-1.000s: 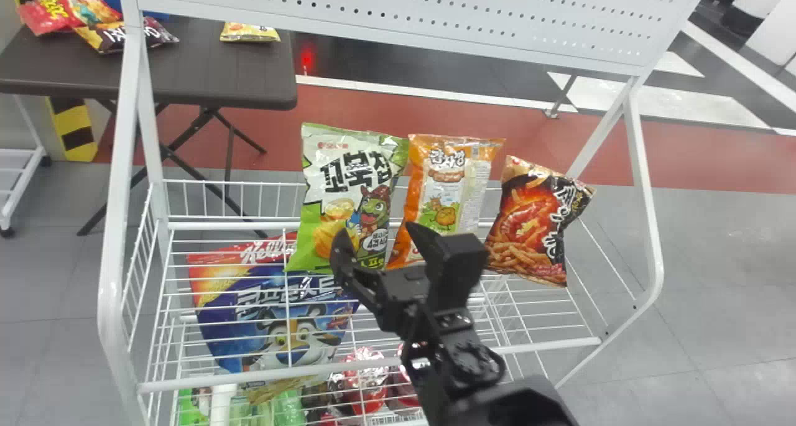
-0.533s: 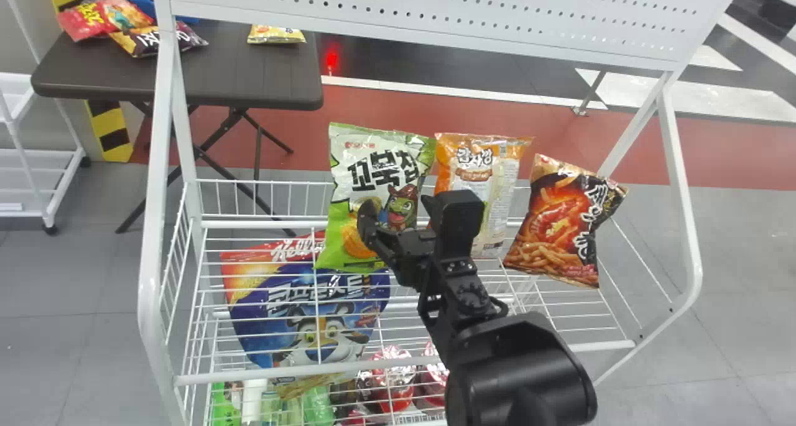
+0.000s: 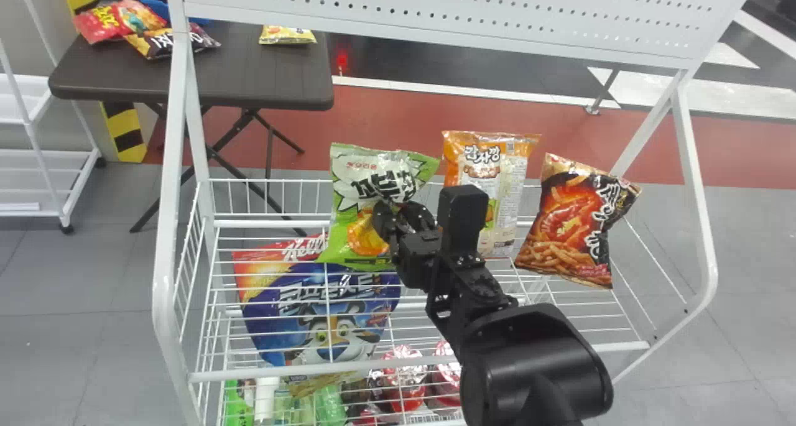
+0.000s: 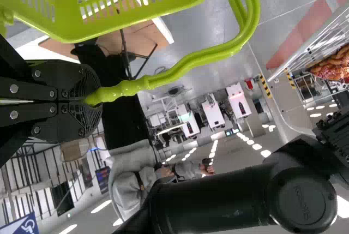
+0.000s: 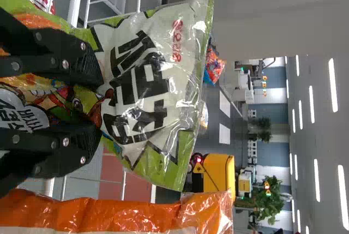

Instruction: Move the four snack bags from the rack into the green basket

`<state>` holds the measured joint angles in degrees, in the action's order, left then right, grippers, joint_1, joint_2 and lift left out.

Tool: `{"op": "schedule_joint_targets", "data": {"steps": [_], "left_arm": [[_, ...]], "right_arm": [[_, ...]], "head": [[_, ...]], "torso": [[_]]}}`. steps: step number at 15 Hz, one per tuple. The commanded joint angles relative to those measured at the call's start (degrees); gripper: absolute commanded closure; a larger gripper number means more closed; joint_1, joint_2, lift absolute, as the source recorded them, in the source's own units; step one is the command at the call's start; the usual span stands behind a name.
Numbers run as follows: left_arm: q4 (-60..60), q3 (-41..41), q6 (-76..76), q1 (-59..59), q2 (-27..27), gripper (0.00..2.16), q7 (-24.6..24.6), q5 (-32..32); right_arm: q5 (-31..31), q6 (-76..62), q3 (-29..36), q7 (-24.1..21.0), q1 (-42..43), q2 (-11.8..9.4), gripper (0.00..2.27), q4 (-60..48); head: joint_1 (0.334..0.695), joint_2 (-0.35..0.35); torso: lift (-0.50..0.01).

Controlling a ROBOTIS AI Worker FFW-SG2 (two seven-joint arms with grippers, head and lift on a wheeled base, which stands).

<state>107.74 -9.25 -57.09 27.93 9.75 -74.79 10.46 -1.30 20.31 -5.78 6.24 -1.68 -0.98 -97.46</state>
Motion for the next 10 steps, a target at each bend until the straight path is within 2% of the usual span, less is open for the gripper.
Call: {"op": "schedule_joint_targets", "data": {"steps": [1, 4, 7, 9, 10], "left_arm": [[0.0, 0.0, 0.0, -0.1, 0.0, 1.85, 0.0, 0.0], [-0.1, -0.2, 0.0, -0.2, -0.1, 1.85, 0.3, 0.0], [-0.1, -0.2, -0.4, -0.4, -0.3, 1.85, 0.7, -0.1], [0.0, -0.2, -0.4, -0.4, -0.3, 1.85, 0.7, 0.0], [0.0, -0.2, -0.5, -0.5, -0.3, 1.85, 0.8, -0.1]], "right_arm": [[0.0, 3.0, -0.5, 1.8, -2.7, -0.2, 2.12, -5.2], [0.7, 10.1, -0.2, 3.2, -9.0, -0.8, 2.12, -16.9], [1.5, 26.4, 2.4, 6.5, -15.2, -1.0, 2.12, -30.9], [1.6, 35.0, 5.3, 10.2, -20.6, -1.0, 2.12, -39.9], [0.9, 38.0, 6.9, 12.0, -24.3, -1.0, 2.12, -44.2]], "head": [[0.695, -0.239], [0.695, -0.226], [0.695, -0.243], [0.695, -0.271], [0.695, -0.308]], "torso": [[0.000], [0.000], [0.000], [0.000], [0.000]]}}
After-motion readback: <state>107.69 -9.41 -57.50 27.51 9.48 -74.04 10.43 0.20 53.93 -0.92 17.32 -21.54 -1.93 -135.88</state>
